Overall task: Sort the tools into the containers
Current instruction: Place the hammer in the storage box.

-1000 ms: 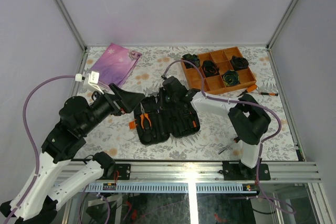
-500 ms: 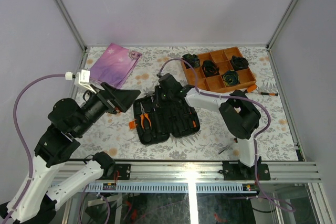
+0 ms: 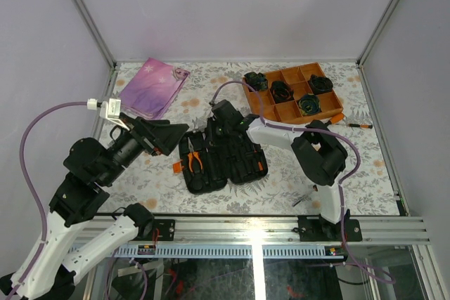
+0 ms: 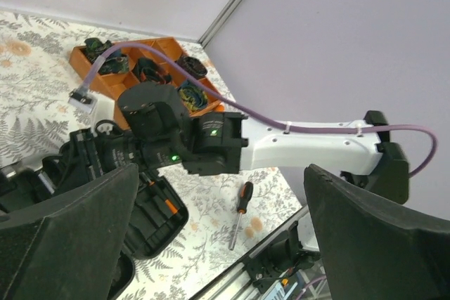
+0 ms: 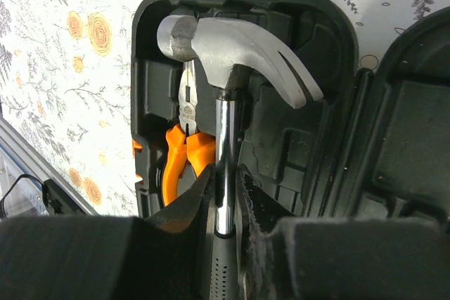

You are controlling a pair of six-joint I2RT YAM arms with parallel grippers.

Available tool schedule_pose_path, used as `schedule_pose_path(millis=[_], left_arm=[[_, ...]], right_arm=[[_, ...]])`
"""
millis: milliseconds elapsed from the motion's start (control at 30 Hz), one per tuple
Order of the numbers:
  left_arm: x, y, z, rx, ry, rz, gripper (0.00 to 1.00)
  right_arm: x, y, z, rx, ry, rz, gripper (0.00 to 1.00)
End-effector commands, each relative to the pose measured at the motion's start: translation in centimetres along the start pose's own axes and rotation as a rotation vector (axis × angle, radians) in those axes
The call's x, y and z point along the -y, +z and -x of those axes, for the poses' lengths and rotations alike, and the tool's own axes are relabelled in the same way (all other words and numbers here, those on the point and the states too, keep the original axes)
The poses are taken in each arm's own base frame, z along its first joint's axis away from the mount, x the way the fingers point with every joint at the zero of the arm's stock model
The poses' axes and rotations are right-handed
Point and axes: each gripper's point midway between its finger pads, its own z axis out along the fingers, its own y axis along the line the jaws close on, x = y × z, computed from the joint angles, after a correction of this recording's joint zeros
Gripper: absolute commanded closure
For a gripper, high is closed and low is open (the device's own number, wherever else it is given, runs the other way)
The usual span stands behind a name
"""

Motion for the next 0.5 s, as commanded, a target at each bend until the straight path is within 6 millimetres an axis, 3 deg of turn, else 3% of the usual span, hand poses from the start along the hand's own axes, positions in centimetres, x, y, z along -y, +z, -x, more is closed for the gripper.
schedule_pose_path(millis=[0,100,267,467], left_arm=[[2.4,-0.1,2.7,0.101,-0.046,-0.087,0.00],[2.6,0.4,2.0,0.077,-0.033,-0.108,0.00],[2.2,-0.2,2.6,0.116,-0.014,-0.093,0.00],[3.3,0.1,2.6,0.101,-0.050,-0.143,0.00]], right_arm=[[-3.3,0.3,1.0,0.018,-0.016,0.094,1.00],[-3.0,1.1,0.7,0.000,-0.001,0.085,1.00],[-1.9,1.8,0.6,0.011,0.008,0.044,0.95],[-1.6,1.7,0.8,0.028,0.008,0.037,0.74]])
